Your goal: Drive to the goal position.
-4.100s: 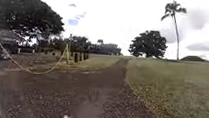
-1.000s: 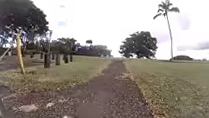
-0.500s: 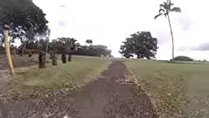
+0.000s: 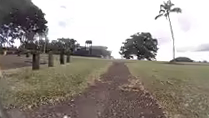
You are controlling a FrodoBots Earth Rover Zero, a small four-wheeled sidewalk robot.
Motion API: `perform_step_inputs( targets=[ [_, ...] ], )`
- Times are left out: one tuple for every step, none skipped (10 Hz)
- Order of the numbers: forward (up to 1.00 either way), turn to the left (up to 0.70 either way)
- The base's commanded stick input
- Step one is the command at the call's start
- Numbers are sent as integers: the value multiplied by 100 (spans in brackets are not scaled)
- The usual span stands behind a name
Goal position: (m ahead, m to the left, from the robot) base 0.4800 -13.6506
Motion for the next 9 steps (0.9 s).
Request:
perform_step_inputs(
  targets=[
    [70, 0],
    [70, 0],
    [70, 0],
    [70, -16],
    [70, -27],
    [70, -20],
    [70, -6],
    [70, 0],
    [70, 0]
  ],
)
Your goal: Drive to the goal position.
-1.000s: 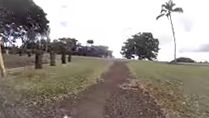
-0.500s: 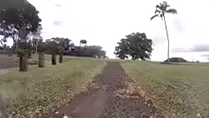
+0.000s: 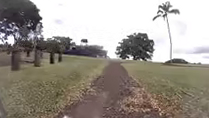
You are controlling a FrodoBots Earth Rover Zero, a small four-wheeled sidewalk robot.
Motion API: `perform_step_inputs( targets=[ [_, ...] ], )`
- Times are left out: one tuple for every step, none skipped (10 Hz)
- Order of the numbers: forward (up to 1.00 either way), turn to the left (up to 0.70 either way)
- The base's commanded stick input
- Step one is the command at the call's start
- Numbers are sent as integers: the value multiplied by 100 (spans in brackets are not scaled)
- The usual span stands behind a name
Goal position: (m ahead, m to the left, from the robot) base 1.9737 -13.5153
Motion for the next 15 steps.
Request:
perform_step_inputs(
  targets=[
    [70, 0],
    [70, 0],
    [70, 0],
    [70, 0],
    [70, 0],
    [70, -11],
    [70, -27],
    [70, -27],
    [70, 0],
    [70, 0],
    [70, 0],
    [70, 0],
    [70, 0],
    [70, 0],
    [70, 0]
  ],
)
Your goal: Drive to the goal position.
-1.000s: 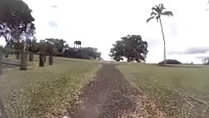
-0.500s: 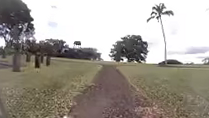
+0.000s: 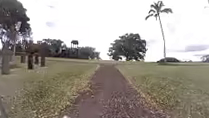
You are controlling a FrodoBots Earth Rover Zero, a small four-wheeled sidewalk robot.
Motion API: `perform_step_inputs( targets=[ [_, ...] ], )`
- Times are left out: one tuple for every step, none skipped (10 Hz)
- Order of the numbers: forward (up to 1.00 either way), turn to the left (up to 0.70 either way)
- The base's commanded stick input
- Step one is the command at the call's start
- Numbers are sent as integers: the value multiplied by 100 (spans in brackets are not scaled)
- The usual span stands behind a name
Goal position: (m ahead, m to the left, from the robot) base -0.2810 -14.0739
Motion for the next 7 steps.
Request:
perform_step_inputs(
  targets=[
    [70, 0],
    [70, 0],
    [70, 0],
    [70, 0],
    [70, 0],
    [70, 0],
    [70, 0]
  ],
)
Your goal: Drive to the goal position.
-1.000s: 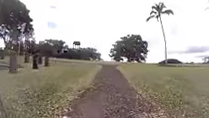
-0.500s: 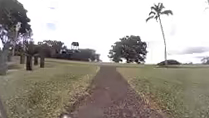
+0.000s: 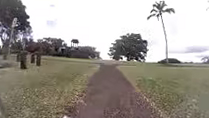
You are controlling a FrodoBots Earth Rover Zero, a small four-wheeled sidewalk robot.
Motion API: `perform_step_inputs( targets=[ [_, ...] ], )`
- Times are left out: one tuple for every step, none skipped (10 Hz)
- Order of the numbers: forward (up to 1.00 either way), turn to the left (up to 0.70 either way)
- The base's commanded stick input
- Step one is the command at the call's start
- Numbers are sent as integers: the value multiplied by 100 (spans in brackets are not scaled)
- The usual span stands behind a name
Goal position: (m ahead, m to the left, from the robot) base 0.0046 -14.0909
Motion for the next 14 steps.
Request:
perform_step_inputs(
  targets=[
    [70, 0],
    [70, 0],
    [70, 0],
    [70, 0],
    [70, 0],
    [70, -3],
    [70, -27],
    [70, -27],
    [70, -24],
    [70, -11],
    [70, 0],
    [70, 0],
    [70, 0],
    [70, 0]
  ],
)
